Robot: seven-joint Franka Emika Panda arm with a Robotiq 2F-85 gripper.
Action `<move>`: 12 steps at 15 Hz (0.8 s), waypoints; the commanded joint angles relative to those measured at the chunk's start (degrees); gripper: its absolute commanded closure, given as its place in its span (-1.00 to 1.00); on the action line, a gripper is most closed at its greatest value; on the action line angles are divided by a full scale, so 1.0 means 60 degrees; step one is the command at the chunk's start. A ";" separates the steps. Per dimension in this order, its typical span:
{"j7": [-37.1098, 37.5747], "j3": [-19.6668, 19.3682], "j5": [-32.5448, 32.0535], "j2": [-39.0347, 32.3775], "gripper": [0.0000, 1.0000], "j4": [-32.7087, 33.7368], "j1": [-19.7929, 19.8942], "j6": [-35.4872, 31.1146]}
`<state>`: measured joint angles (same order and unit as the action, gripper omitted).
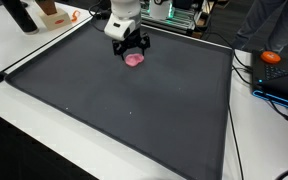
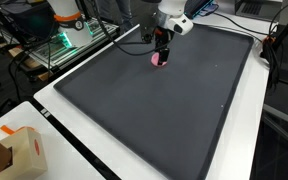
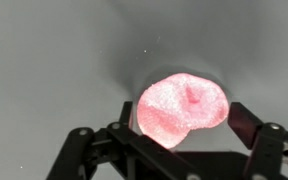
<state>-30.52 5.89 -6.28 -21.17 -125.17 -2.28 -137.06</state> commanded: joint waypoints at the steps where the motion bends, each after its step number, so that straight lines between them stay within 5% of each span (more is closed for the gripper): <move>1: -0.0123 0.0113 -0.0193 -0.0194 -0.75 -0.0066 0.0161 -0.0220; 2: -0.0160 0.0131 -0.0174 -0.0216 -0.42 -0.0065 0.0171 -0.0225; 4: -0.0179 0.0137 -0.0190 -0.0252 -0.08 -0.0059 0.0169 -0.0241; 12: -0.0410 0.0152 -0.0176 -0.0177 1.00 -0.0042 0.0195 -0.0288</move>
<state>-32.02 6.06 -6.28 -21.70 -124.58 -2.04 -137.18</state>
